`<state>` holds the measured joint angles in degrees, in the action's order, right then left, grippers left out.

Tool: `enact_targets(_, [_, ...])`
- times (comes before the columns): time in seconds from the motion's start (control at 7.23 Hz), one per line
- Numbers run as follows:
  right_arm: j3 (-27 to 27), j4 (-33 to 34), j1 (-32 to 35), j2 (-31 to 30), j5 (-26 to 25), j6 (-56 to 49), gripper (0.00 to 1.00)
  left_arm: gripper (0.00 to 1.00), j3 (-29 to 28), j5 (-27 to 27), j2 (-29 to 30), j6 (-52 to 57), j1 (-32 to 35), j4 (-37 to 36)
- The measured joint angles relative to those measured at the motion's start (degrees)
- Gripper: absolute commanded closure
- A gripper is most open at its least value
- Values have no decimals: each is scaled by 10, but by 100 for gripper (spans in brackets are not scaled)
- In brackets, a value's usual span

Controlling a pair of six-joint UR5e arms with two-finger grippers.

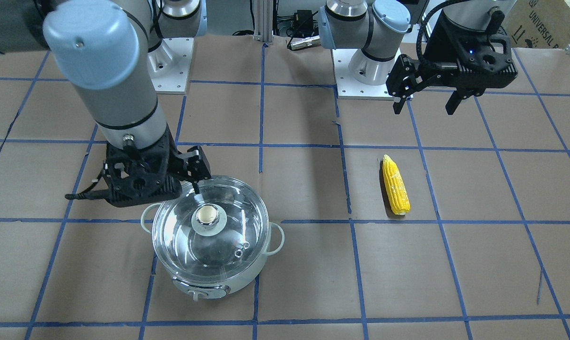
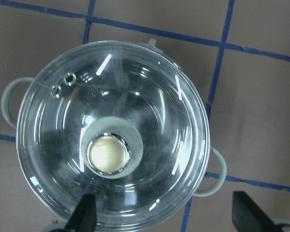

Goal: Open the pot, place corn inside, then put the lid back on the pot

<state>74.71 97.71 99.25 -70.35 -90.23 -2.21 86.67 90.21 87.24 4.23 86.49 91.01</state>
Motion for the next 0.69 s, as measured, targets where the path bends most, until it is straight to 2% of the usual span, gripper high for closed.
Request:
enact_targets(0.28, [-27,-1,17,46,2,18,1,0,15,-40,-12,9,-5,-4])
enact_targets(0.69, [-2,11,19,55,3,18,1,0,67,-51,-9,35,-17,-7])
